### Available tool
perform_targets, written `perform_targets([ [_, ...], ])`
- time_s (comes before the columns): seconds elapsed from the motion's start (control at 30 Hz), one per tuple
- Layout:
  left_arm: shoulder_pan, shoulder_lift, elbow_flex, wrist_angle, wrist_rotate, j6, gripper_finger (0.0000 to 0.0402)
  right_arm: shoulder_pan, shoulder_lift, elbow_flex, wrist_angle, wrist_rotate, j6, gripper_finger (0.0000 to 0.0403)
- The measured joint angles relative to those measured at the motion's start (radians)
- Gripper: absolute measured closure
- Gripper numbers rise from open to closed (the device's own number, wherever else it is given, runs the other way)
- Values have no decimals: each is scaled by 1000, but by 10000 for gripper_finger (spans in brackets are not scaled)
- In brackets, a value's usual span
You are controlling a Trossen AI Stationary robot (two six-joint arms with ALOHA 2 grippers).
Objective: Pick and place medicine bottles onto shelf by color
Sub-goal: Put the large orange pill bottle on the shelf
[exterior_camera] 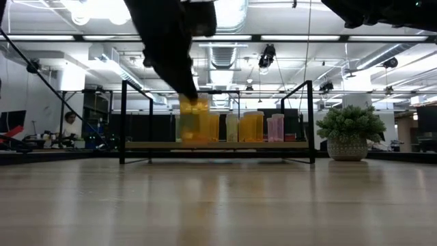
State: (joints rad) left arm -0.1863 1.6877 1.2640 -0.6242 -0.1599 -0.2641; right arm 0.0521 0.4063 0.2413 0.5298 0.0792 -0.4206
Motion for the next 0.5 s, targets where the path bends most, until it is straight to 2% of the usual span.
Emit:
perform_targets([
  [0.17, 43, -135, -6, -56, -39, -76, 210, 0, 0, 0, 0, 0, 0, 172],
  [0.33, 81, -262, -10, -219, -161, -196, 210, 0, 0, 0, 0, 1, 0, 172],
  [0.5, 111, -333, -34, -342, -287, -384, 210, 0, 0, 0, 3, 1, 0, 172],
])
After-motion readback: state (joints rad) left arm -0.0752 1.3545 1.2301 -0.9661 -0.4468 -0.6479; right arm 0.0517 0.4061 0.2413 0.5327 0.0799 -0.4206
